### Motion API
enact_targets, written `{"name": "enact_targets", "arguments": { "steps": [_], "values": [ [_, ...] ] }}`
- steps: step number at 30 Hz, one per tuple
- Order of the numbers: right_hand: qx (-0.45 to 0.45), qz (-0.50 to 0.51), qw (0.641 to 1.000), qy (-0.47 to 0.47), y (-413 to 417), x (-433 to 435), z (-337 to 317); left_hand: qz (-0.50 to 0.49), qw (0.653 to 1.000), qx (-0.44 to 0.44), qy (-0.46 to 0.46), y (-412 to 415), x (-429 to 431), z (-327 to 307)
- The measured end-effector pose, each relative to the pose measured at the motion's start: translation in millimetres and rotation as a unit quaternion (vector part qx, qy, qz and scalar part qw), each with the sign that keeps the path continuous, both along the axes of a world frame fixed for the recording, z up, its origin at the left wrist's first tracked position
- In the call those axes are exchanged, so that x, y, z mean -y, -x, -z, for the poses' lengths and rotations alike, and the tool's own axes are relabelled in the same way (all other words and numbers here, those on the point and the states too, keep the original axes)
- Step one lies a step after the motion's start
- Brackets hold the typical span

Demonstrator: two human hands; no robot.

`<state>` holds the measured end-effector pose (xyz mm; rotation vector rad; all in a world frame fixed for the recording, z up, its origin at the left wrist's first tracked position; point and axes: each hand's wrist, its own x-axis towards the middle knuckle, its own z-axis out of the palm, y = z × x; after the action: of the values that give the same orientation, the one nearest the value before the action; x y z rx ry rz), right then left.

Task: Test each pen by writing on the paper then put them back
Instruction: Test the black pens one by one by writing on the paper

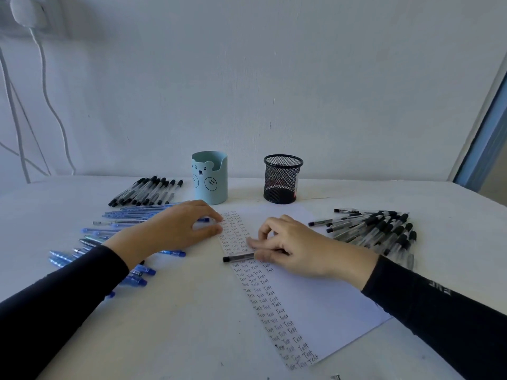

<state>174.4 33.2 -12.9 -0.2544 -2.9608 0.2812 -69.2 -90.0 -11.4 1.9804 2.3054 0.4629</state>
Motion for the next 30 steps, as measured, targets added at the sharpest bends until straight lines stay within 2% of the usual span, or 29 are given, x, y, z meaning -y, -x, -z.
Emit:
{"name": "enact_targets", "arguments": {
  "steps": [3,6,8,10,12,14,16,18,20,22,24,26,30],
  "values": [
    [-0.021,0.08,0.996,-0.036,-6,-22,-11,-0.005,0.999,-0.007,-0.042,-3,1,-4],
    [-0.001,0.175,0.979,-0.102,-26,-62,-20,0.036,0.99,0.104,-0.085,-16,3,-9],
    [0.034,0.208,0.974,-0.081,-39,-81,-21,0.077,0.974,0.202,-0.061,-29,4,-11],
    [0.05,0.234,0.971,-0.033,-45,-91,-20,0.109,0.964,0.241,-0.001,-41,5,-13],
    [0.046,0.246,0.968,-0.027,-46,-94,-19,0.123,0.967,0.219,0.035,-50,6,-15],
    [0.029,0.238,0.969,-0.066,-46,-92,-21,0.134,0.973,0.182,0.036,-55,7,-15],
    [-0.029,0.214,0.973,-0.081,-44,-85,-22,0.14,0.976,0.165,0.001,-53,8,-16],
    [-0.108,0.178,0.978,-0.014,-41,-76,-23,0.13,0.976,0.147,-0.098,-43,8,-21],
    [-0.137,0.156,0.976,0.057,-38,-69,-24,0.101,0.948,0.147,-0.264,-27,9,-30],
    [-0.131,0.151,0.979,0.045,-35,-67,-23,0.027,0.891,0.196,-0.41,-7,13,-41],
    [-0.126,0.143,0.981,0.024,-30,-61,-24,-0.085,0.841,0.246,-0.475,20,15,-47],
    [-0.133,0.136,0.981,0.039,-25,-49,-24,-0.176,0.841,0.233,-0.455,48,16,-43],
    [-0.156,0.098,0.965,0.188,-14,-14,-26,-0.252,0.904,0.116,-0.324,72,13,-28]
  ]
}}
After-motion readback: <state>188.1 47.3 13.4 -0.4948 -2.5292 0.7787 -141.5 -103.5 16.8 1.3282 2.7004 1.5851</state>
